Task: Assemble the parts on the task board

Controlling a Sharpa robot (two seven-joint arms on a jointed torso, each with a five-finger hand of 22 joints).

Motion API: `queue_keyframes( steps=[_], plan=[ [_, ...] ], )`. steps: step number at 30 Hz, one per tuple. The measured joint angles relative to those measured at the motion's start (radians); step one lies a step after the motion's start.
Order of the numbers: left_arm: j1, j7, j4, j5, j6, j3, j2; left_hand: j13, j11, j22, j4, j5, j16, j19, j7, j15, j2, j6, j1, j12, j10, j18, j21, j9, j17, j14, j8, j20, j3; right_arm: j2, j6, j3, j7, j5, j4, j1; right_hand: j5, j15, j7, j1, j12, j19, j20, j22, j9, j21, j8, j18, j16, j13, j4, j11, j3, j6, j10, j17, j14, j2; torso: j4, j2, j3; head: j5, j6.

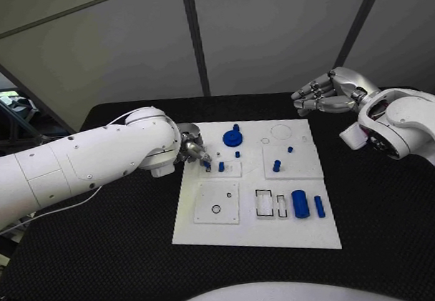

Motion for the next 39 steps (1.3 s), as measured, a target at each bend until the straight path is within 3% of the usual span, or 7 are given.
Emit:
queue_keyframes(
  steps=[12,39],
  plan=[
    [-0.001,-0.001,0.013,-0.021,0.028,0.000,-0.001,-0.003,-0.002,0.000,-0.012,0.005,0.000,0.000,0.000,0.000,-0.007,0.000,-0.007,0.000,0.002,0.000,0.000,0.001,0.000,0.000,0.000,0.000,0.012,0.002,0.001,0.000,0.000,-0.001,-0.001,0.000,0.000,0.000,0.000,0.000,0.000,0.000,0.000,0.000,0.000,0.000,0.000,0.000,0.000,0.000,0.000,0.000,0.000,0.000,0.000,0.000,0.000,0.000,0.0001,0.000,-0.0001,0.000,0.007],
    [-0.001,-0.004,0.012,-0.034,0.058,0.001,0.002,-0.007,-0.002,0.000,-0.017,0.003,0.000,0.000,0.000,-0.002,-0.009,0.000,-0.009,-0.001,0.002,0.000,0.000,0.002,0.000,0.005,0.003,0.000,0.016,0.004,0.004,0.000,-0.001,-0.001,-0.002,0.000,0.000,0.000,0.000,0.000,0.000,0.000,0.000,0.000,0.000,0.000,0.000,0.000,0.000,0.000,0.000,0.000,0.000,0.000,0.000,0.000,0.000,0.000,0.0001,0.000,0.0002,0.004,-0.006]
  ],
)
